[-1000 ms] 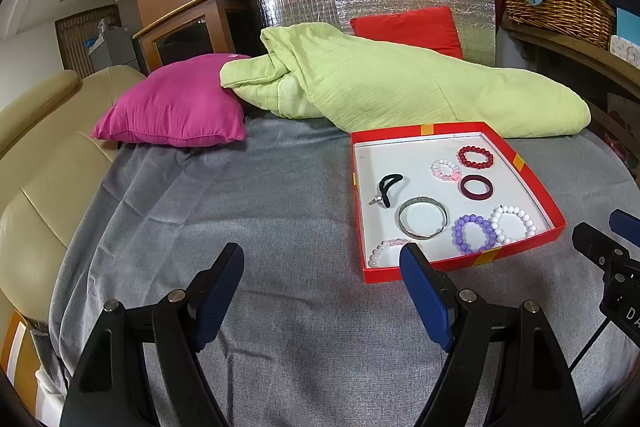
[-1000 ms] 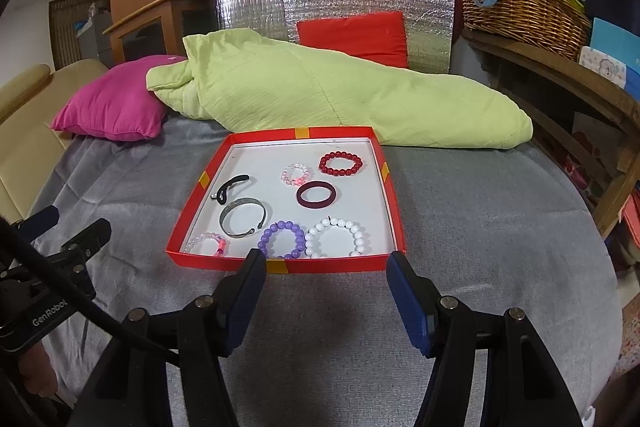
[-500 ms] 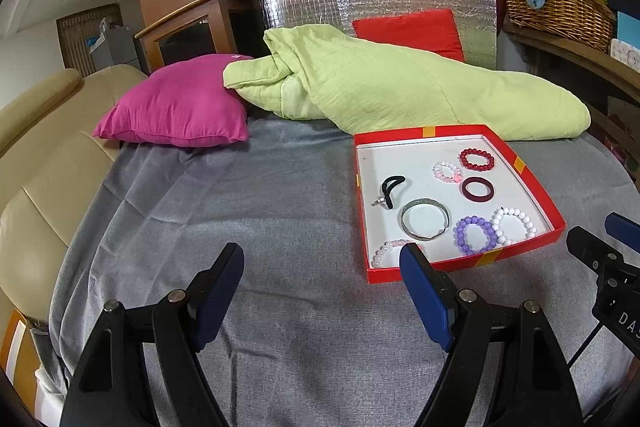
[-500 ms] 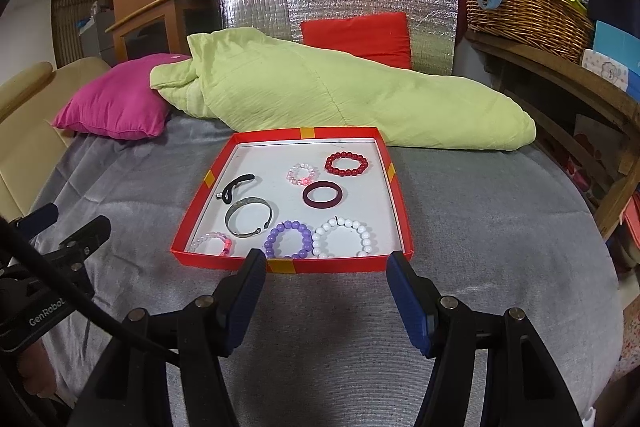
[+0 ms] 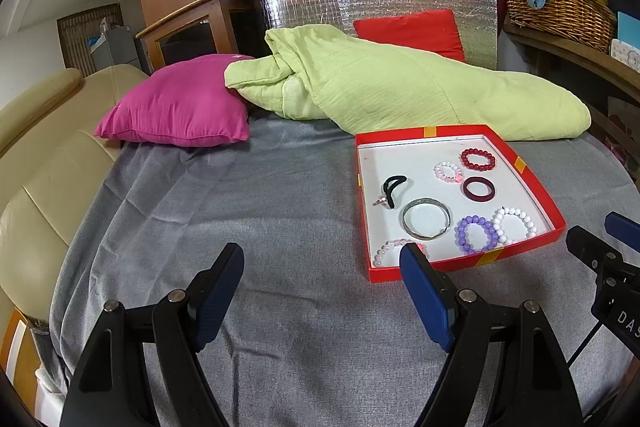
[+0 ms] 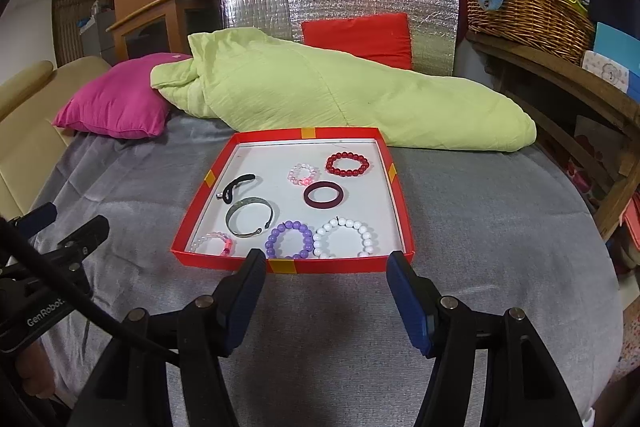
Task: Organize jewelry
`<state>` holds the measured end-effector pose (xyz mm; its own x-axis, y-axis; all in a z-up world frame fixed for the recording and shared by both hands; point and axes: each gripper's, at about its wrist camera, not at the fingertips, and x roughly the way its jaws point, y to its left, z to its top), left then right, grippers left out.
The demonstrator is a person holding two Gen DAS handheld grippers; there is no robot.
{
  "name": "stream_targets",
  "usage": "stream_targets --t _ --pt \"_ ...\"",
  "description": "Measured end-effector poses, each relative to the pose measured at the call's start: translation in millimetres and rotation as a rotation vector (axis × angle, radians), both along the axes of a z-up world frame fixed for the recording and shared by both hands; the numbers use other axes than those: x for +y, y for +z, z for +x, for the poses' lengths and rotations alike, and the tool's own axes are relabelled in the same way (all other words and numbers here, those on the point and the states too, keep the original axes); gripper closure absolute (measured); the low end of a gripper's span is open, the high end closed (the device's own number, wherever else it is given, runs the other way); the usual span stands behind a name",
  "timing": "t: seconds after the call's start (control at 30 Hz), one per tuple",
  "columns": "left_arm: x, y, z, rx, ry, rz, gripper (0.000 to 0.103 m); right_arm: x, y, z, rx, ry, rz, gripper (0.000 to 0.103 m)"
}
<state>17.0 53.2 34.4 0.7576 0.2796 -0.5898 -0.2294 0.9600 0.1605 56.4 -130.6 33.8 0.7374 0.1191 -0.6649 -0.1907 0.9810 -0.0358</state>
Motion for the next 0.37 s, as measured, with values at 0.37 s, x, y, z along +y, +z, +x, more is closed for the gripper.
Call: stream_targets --t 0.37 --pt "0 -2 1 -0.007 -0.029 -0.025 0.022 -12 2 5 -0.001 -0.010 0.017 0.037"
